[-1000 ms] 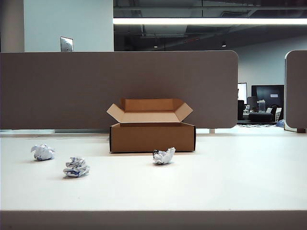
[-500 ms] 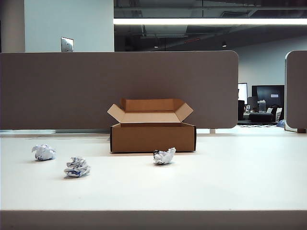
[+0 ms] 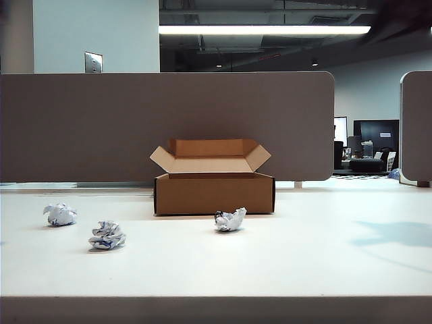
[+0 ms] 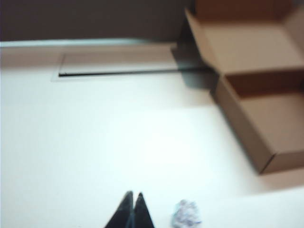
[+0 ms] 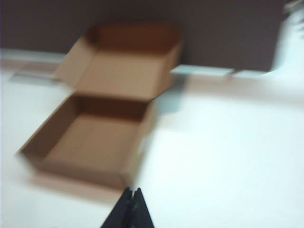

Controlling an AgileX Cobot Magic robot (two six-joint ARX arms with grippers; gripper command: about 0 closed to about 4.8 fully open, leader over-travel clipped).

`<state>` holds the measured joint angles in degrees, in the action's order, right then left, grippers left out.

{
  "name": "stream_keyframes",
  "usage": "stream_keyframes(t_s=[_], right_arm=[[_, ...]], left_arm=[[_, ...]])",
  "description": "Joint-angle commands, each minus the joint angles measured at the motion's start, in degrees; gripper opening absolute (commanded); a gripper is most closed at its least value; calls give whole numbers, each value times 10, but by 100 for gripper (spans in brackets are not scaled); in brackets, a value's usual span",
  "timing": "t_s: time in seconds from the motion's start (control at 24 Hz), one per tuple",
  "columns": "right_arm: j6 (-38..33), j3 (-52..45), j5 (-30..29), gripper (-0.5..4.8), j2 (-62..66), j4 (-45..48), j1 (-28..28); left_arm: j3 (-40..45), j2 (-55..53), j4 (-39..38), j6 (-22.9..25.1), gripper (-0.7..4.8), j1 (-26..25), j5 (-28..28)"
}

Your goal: Pick up all the paper balls on the table and put them in the paper box.

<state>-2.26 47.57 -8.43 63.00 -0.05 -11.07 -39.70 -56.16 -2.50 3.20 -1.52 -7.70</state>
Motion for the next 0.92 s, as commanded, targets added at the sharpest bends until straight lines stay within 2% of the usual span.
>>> stream_keyframes(t_s=[0.04,0.33,0.46,0.5,0.54,0.58,0.62,0.67,0.71,0.87,0.92], right_arm=[[14,36,-34,-9,68,-2,-27],[39,107,-37,-9,212,-3,-98],[45,130,-35,-9,254,-6,-126],[46,136,-35,-8,264,-8,-132],[52,141,-35,17,275,-11,-139],[56,145,-35,86,284,-11,-147],[55,150,-35,234,297,-12,-156],[55,150,-35,291,301,-12,-161],[55,150,-35,333,306,-12,-166],[53,150,-14,352,321,-12,-184],[30,150,11,420,329,-12,-194]], left_arm=[[-2,-42,27,46,-6,3,-16],[-10,-149,51,85,-6,12,-91],[-31,-198,48,106,-1,12,-97],[-38,-212,52,105,19,12,-97],[-47,-229,55,105,66,12,-97],[-56,-243,55,105,117,12,-97],[-76,-267,52,104,207,12,-97],[-86,-280,50,103,233,12,-97],[-99,-294,42,100,247,12,-97],[-144,-345,14,78,247,12,-113],[-157,-363,-1,68,247,12,-122]])
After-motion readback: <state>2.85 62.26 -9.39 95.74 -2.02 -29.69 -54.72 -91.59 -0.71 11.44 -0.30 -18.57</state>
